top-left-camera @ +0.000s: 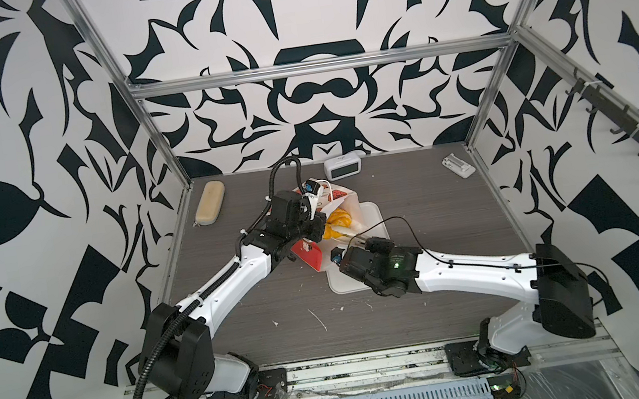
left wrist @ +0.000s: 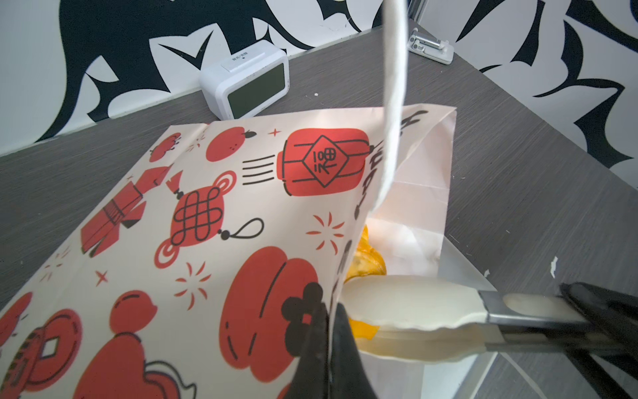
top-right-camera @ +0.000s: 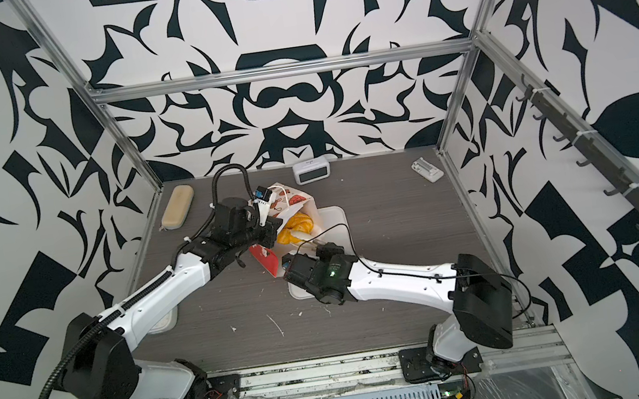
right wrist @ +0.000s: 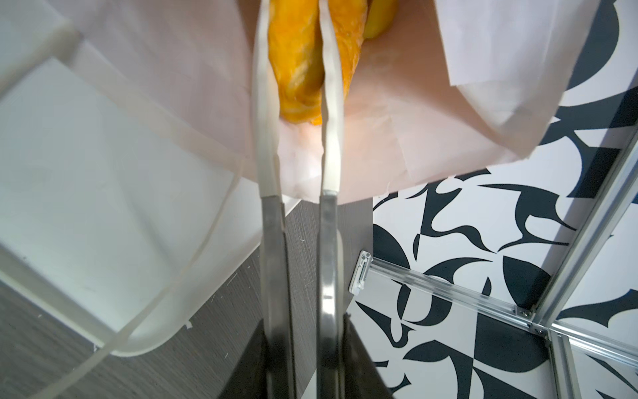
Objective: Take the fake bread out of the paper bag
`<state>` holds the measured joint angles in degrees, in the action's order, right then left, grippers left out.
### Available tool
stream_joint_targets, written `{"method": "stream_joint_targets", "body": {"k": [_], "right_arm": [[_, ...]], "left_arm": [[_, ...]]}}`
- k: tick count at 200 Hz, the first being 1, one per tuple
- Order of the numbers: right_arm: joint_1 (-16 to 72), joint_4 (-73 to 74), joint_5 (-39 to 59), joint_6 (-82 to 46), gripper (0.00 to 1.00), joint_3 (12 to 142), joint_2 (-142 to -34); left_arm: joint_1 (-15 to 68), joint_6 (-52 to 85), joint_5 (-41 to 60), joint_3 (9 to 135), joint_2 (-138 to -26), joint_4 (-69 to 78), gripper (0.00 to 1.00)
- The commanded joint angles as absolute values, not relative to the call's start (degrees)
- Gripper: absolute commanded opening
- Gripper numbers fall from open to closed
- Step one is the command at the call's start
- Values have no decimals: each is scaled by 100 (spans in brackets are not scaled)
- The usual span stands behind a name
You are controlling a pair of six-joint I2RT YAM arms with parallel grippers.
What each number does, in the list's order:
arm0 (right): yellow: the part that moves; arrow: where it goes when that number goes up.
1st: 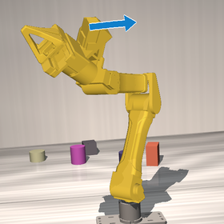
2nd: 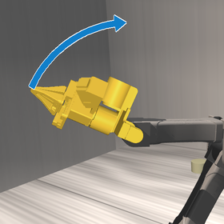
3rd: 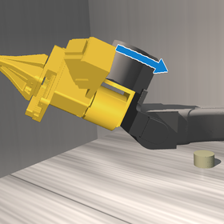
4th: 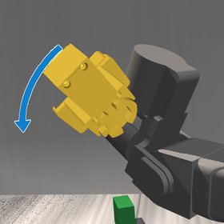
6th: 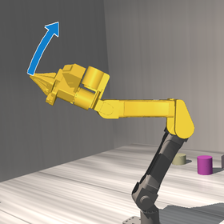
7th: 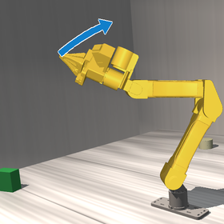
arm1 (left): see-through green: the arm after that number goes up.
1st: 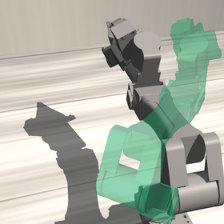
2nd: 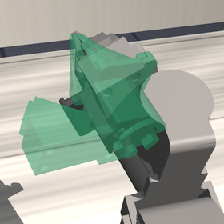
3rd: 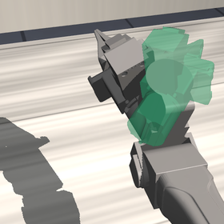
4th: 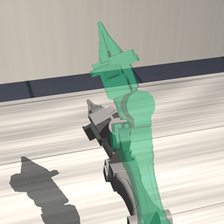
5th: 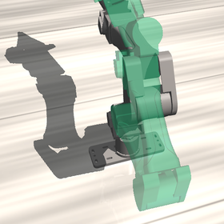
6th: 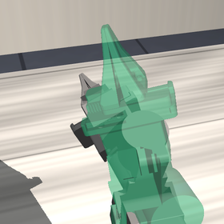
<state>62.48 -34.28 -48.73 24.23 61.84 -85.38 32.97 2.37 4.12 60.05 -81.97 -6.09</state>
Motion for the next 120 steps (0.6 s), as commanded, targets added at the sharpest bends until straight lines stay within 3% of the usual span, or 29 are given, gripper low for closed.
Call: {"method": "stream_joint_targets", "body": {"k": [1, 120], "right_arm": [[6330, -3949, -5035, 2140, 3, 6429, -8271], [6681, -5021, -4633, 1702, 0, 6587, -7502]], "left_arm": [[3226, 376, 126, 6233, -8318, -396, 0], [3111, 694, -292, 6577, -8713, -344, 0]]}}
